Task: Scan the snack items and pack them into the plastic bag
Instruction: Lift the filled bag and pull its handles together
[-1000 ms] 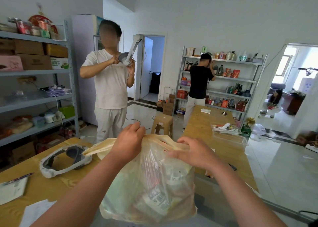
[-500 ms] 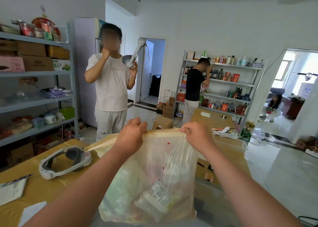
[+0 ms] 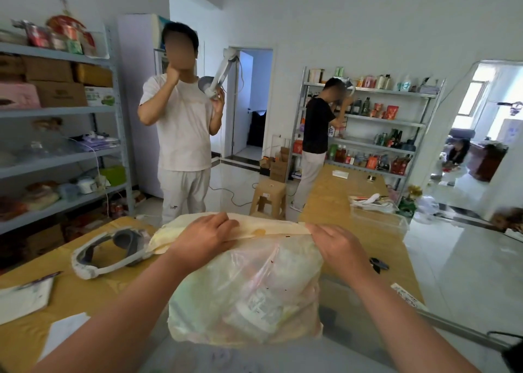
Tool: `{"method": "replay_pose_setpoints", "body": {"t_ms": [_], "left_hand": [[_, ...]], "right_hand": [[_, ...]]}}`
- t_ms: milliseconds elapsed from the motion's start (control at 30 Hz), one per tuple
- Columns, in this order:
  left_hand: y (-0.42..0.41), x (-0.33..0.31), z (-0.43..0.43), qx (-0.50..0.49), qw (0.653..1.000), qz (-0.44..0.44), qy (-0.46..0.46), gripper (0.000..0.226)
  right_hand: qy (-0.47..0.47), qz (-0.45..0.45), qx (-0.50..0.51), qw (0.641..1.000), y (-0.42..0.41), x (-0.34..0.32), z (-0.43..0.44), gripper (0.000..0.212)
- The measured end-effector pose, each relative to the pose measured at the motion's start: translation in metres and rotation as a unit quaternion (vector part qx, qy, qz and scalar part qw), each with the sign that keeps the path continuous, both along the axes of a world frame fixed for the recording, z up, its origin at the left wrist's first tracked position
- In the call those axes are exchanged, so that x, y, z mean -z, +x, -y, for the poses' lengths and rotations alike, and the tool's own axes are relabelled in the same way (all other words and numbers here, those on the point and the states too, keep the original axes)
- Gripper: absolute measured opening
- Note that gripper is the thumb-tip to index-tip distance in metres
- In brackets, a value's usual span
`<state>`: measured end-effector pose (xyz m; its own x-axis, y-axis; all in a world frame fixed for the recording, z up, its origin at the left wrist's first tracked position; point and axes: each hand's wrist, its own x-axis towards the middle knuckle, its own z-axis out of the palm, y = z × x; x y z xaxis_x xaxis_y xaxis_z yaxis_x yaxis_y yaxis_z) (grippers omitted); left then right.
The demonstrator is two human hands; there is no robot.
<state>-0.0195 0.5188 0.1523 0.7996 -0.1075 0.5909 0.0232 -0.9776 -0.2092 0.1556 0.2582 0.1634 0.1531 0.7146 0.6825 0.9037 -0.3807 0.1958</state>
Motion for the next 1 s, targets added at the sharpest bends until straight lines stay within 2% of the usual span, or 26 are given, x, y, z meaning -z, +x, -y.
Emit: {"method": "replay_pose_setpoints", "body": {"t_ms": [133,233,300,433,533,633,700,767,833,933,1000], "left_hand": [[-0.001,-0.001,0.0,-0.024,0.999,0.021,0.03,0.006],[-0.01,-0.004,0.003,-0.002,0.996,0.068,0.053,0.019],[-0.019,0.002,0.001,0.007,0.996,0.069,0.051,0.021],[-0.035,0.024,-0.012,0.006,0.999,0.015,-0.051,0.025],[-0.043,0.036,-0.014,-0.006,0.996,-0.013,-0.09,0.025],[-0.048,0.041,-0.008,-0.04,0.991,0.02,-0.129,0.025],[-0.05,0.043,-0.006,-0.059,0.989,0.051,-0.124,0.026],[-0.051,0.044,-0.007,-0.088,0.988,0.068,-0.105,0.028],[-0.053,0.044,-0.01,-0.148,0.983,0.062,-0.088,0.036],[-0.052,0.04,-0.012,-0.228,0.965,0.033,-0.123,0.05],[-0.053,0.041,-0.013,-0.247,0.962,0.022,-0.115,0.05]], "right_hand": [[-0.019,0.006,-0.033,0.999,0.003,0.008,0.004,0.062],[-0.012,0.014,-0.048,0.999,0.005,0.012,0.007,0.056],[-0.008,0.017,-0.059,0.998,0.002,0.017,0.011,0.052],[0.012,-0.004,-0.059,0.998,-0.012,0.026,0.016,0.047],[0.041,-0.084,-0.047,0.995,-0.017,0.027,0.011,0.035],[0.087,-0.24,-0.025,0.966,-0.022,0.02,0.004,0.017],[0.106,-0.329,-0.011,0.938,-0.021,0.013,0.005,0.027],[0.073,-0.372,0.015,0.925,-0.018,0.004,0.014,0.048],[0.036,-0.412,0.044,0.909,-0.012,0.001,0.025,0.056],[0.036,-0.489,0.038,0.871,-0.005,0.002,0.035,0.044],[0.027,-0.456,0.034,0.889,-0.004,0.005,0.038,0.028]]}}
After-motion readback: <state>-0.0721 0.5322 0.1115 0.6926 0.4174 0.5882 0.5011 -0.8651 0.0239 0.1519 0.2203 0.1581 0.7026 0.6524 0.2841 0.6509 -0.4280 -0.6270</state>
